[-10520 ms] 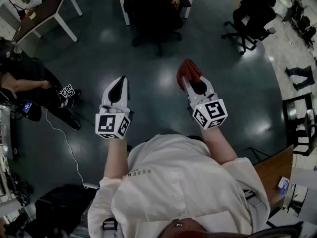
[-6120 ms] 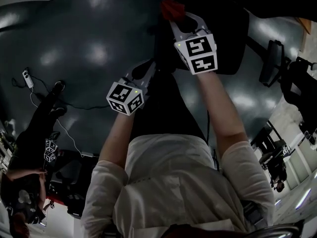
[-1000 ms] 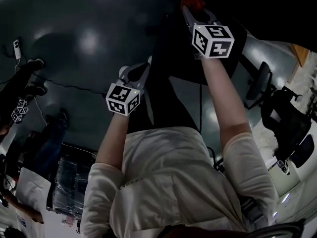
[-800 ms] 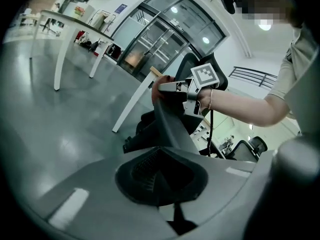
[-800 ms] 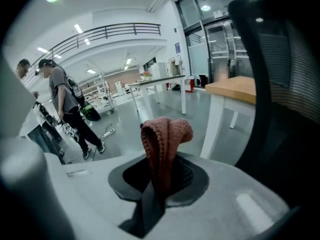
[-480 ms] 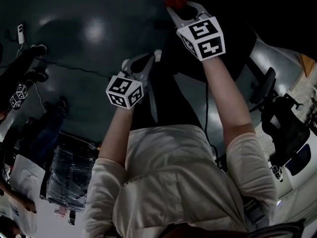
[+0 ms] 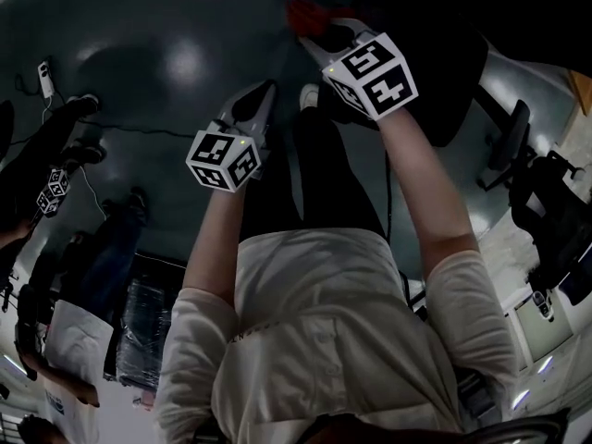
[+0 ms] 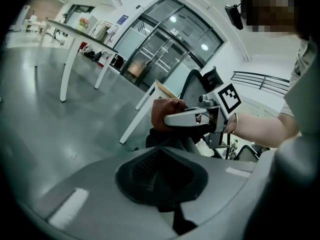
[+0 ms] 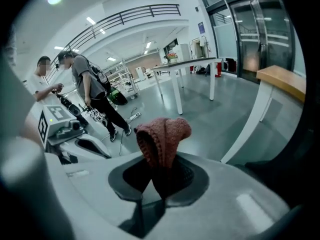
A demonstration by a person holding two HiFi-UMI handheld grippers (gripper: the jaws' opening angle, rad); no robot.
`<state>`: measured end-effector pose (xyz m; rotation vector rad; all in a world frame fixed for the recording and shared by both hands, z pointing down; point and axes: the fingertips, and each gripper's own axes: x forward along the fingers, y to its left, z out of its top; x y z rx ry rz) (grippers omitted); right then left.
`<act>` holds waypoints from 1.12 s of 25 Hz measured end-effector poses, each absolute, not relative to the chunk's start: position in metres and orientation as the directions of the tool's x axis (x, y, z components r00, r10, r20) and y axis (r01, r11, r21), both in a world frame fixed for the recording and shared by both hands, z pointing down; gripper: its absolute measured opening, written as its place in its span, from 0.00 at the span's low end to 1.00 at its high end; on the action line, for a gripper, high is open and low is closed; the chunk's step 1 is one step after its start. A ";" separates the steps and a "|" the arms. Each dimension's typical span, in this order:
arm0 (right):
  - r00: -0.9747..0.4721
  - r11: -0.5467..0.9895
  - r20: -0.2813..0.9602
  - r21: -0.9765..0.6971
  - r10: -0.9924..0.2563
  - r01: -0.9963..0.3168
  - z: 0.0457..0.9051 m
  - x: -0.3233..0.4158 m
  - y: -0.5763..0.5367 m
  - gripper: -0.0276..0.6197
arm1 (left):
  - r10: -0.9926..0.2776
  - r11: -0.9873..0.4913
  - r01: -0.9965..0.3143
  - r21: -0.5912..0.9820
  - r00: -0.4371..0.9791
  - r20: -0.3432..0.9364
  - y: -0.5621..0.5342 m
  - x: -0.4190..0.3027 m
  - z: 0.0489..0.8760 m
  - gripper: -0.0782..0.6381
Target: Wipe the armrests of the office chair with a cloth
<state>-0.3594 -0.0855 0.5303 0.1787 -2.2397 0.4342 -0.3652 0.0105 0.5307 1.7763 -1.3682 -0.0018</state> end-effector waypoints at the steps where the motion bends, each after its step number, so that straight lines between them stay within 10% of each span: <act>1: -0.641 0.936 0.767 -0.246 0.030 -0.251 0.530 -0.361 -0.074 0.12 | -0.780 -0.025 -0.784 0.620 0.403 0.478 0.013 -0.367 0.531 0.13; 28: -0.570 0.794 0.805 -0.235 -0.164 -0.561 0.538 -0.332 0.061 0.12 | -0.657 -0.283 -0.754 0.593 0.603 0.453 0.071 -0.385 0.522 0.13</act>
